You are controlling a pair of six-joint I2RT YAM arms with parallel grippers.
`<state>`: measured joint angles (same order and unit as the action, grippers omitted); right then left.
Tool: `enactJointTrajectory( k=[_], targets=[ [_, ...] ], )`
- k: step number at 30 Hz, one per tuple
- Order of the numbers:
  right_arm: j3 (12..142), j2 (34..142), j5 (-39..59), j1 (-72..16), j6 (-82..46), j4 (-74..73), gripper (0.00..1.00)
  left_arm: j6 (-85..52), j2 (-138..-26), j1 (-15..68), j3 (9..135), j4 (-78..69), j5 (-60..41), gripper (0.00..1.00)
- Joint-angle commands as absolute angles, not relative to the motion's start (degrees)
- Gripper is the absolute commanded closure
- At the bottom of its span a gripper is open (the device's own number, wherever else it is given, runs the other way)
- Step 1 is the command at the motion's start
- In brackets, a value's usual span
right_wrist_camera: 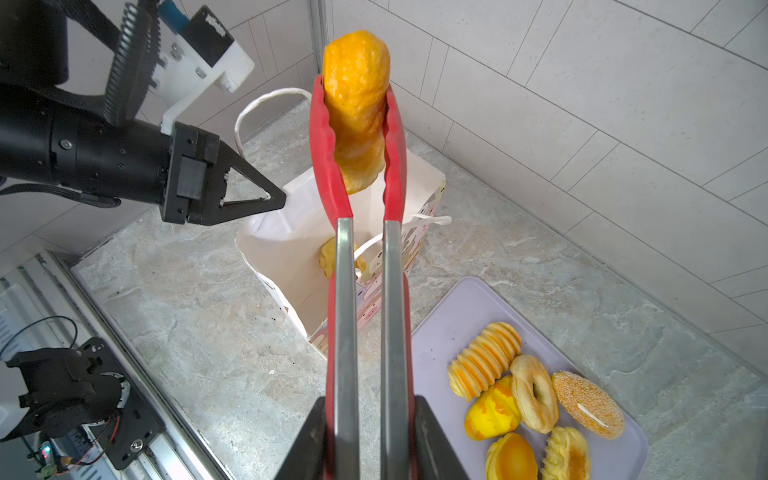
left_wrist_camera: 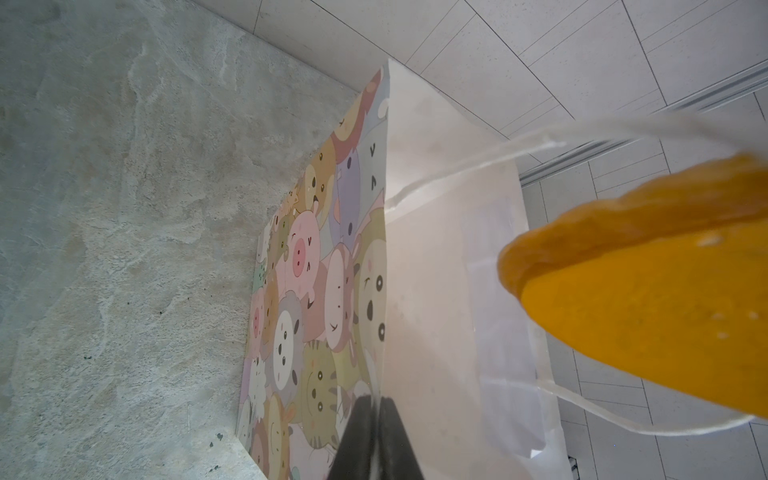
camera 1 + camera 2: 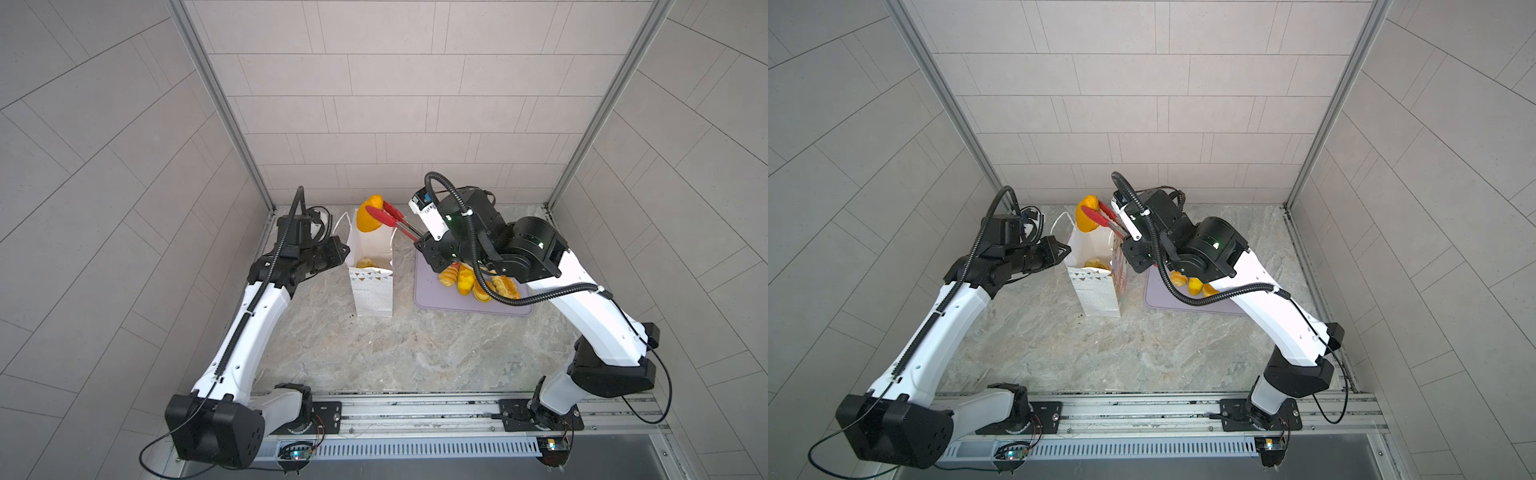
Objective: Place the fake bread into the paper bag
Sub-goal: 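Lower the orange bread into the bag and open the tongs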
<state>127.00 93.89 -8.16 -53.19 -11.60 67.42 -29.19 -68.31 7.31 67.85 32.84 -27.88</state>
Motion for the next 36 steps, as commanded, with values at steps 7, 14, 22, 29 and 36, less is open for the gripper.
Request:
enactJointTrajectory(
  k=[7,14,22,29,36],
  targets=[
    [132.3,97.4,-15.9,-55.5,-8.5,72.3,0.70,-29.7,-66.9,7.4,67.1,31.5,-28.2,0.91],
    [132.3,99.5,-16.3,-56.3,-8.3,73.9,0.70,-29.8,-67.0,7.5,67.1,31.3,-28.3,0.91],
    [131.5,100.9,-16.3,-56.9,-8.1,73.8,0.68,-29.7,-67.0,7.5,67.0,31.2,-28.3,0.91],
    [130.7,101.1,-16.3,-57.0,-8.1,73.4,0.64,-29.7,-67.0,7.5,66.9,31.2,-28.3,0.91],
    [130.7,100.6,-15.7,-57.0,-8.2,72.8,0.53,-29.6,-66.9,7.4,66.8,31.3,-28.4,0.91]
  ],
)
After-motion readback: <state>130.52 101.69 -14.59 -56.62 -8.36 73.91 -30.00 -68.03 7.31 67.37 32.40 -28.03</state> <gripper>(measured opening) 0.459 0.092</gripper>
